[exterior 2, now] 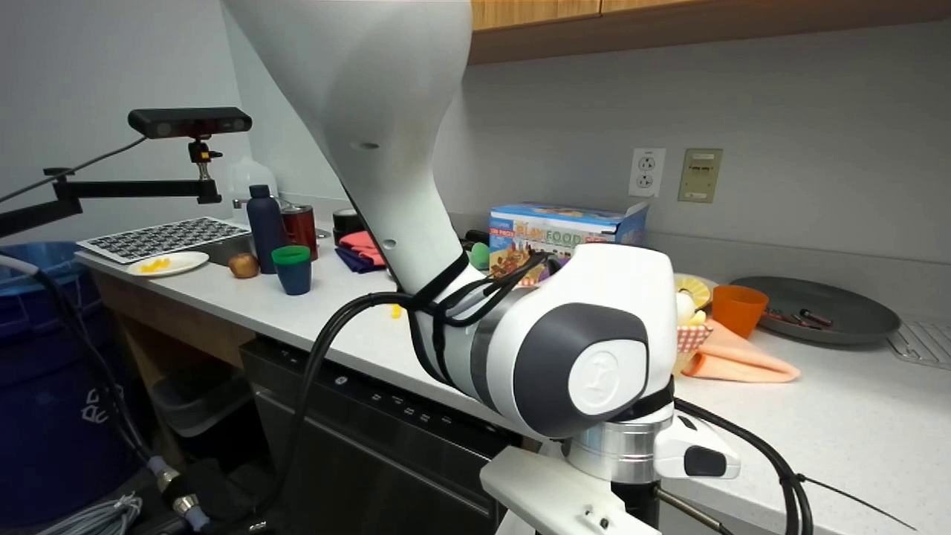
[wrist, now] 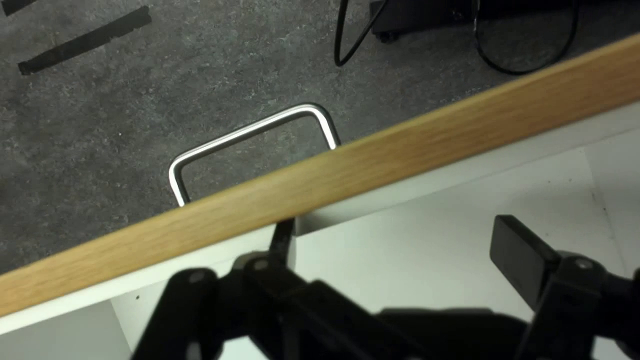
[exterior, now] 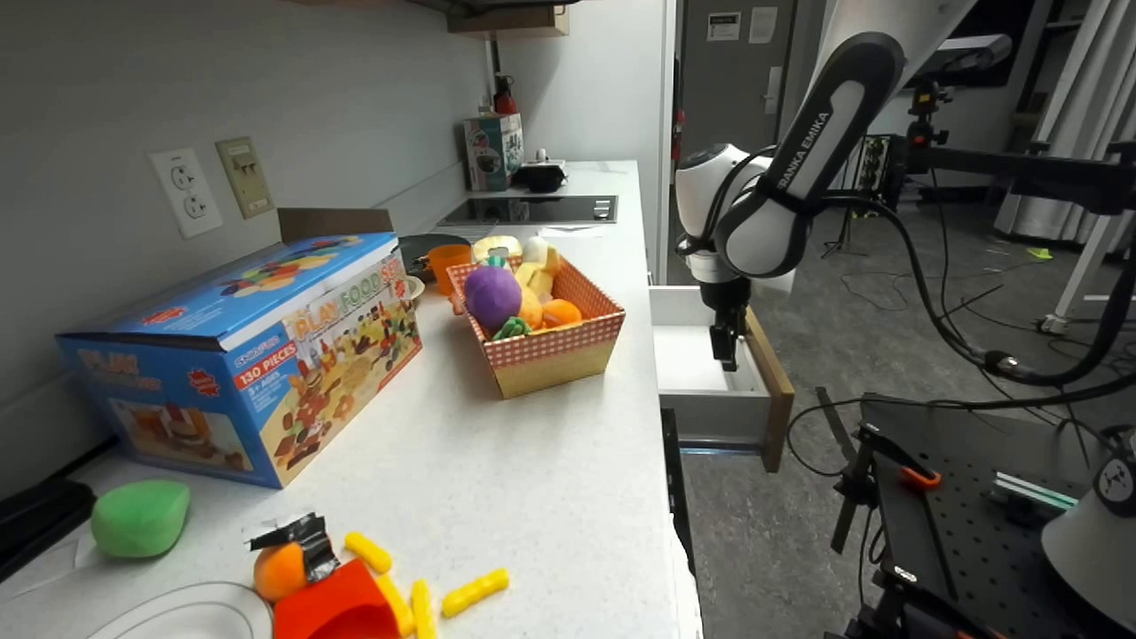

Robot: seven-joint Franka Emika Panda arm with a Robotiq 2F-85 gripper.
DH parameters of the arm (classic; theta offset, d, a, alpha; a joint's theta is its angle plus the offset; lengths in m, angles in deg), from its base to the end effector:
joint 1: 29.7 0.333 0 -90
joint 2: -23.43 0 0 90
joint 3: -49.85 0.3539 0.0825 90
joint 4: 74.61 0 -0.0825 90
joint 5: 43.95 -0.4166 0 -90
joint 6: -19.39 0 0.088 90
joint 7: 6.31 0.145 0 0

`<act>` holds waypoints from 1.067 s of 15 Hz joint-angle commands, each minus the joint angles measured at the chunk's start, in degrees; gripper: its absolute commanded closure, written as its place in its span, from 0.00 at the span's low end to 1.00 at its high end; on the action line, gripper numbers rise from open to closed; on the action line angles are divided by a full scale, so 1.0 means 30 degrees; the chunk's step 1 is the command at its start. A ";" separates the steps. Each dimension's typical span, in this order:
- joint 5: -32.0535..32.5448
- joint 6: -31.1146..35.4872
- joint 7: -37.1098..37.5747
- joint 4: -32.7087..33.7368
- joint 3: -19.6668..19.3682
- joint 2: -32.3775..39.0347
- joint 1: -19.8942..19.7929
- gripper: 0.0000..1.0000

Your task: Open the top drawer of the bottom cabinet.

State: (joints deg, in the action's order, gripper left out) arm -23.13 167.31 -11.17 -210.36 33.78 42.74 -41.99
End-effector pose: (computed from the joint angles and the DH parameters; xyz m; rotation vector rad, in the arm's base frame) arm 0.4505 -0.2545 0.1492 2.9060 -0.1153 -0.2845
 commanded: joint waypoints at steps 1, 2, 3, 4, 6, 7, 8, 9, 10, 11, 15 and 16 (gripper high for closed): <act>-0.0560 -0.0619 -0.1071 0.0395 0.0006 0.0685 -0.0620 0.00; -0.0562 -0.0783 -0.1056 0.0386 -0.0070 0.0789 -0.0688 0.00; -0.0573 -0.1010 -0.1053 0.0397 -0.0132 0.0884 -0.0780 0.00; -0.0476 -0.1278 -0.0913 0.0371 -0.0275 0.0928 -0.0834 0.00; -0.0314 -0.1728 -0.0732 0.0356 -0.0509 0.1109 -0.0952 0.00; -0.0302 -0.2020 -0.0716 0.0351 -0.0623 0.1213 -0.1017 0.00; -0.0201 -0.2263 -0.0652 0.0367 -0.0755 0.1325 -0.1033 0.00; -0.0148 -0.2604 -0.0670 0.0361 -0.0865 0.1413 -0.1078 0.00; -0.0070 -0.2860 -0.0644 0.0349 -0.0984 0.1515 -0.1113 0.00; -0.0052 -0.3122 -0.0632 0.0355 -0.1069 0.1602 -0.1159 0.00; -0.0103 -0.3509 -0.0716 0.0358 -0.1098 0.1784 -0.1292 0.00; -0.0002 -0.3447 -0.0525 0.0327 -0.1166 0.1726 -0.1213 0.00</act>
State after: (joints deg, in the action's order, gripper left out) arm -23.38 158.57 -12.54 -209.72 30.44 47.22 -45.18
